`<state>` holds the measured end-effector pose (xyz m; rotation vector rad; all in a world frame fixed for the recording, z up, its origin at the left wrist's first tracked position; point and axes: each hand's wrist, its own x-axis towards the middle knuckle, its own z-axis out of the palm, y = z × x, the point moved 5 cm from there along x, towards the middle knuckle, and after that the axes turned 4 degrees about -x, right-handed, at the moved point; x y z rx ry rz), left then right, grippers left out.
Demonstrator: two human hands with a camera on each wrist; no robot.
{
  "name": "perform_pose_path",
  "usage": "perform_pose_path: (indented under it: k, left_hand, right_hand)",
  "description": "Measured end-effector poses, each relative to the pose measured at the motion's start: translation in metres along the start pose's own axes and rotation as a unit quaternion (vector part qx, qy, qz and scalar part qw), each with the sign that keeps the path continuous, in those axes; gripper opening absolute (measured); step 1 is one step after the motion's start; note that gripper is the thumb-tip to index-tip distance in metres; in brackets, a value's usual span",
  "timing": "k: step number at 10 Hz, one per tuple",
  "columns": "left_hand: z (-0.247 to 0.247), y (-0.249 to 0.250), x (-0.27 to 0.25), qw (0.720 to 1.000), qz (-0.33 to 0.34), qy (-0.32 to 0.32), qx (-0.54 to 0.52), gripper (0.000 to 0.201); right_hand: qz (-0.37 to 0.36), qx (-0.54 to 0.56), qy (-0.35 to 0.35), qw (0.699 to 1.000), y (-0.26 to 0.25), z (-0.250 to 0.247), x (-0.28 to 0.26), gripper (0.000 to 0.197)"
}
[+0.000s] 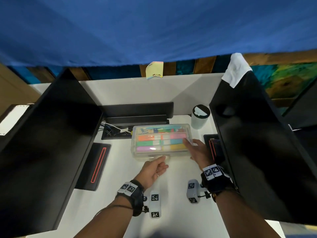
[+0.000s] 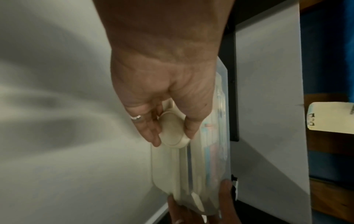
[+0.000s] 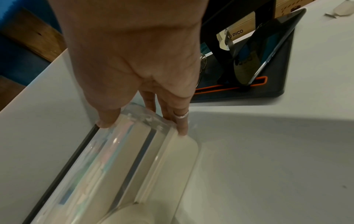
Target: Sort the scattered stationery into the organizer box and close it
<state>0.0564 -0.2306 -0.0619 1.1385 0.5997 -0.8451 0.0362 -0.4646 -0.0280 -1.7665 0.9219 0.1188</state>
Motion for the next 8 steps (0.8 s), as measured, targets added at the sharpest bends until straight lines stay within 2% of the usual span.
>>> perform_pose_path:
  k: [2, 4, 5, 7, 8]
  left_hand:
    - [-0.001, -0.019, 0.001, 0.995, -0.020, -0.013, -0.097, 0.027]
    - [0.017, -0.026, -0.006, 0.978, -0.067, 0.010, -0.195, 0.062]
    - [0.021, -0.030, -0.001, 0.971, -0.078, 0.025, -0.224, 0.072]
    - [0.026, -0.034, 0.004, 0.969, -0.070, 0.036, -0.236, 0.079]
    - [0.016, -0.032, 0.002, 0.979, -0.081, 0.016, -0.188, 0.077]
  right_hand:
    - [-0.025, -0.019, -0.001, 0.999, -0.004, 0.002, -0.008, 0.100]
    - [-0.038, -0.016, -0.005, 0.999, -0.003, 0.003, -0.009, 0.099]
    - [-0.045, -0.006, -0.010, 0.999, -0.004, 0.003, -0.009, 0.095]
    - [-0.045, -0.006, -0.011, 0.999, -0.003, 0.004, -0.010, 0.092]
    - [-0.053, -0.011, -0.012, 0.998, -0.005, 0.005, -0.007, 0.083]
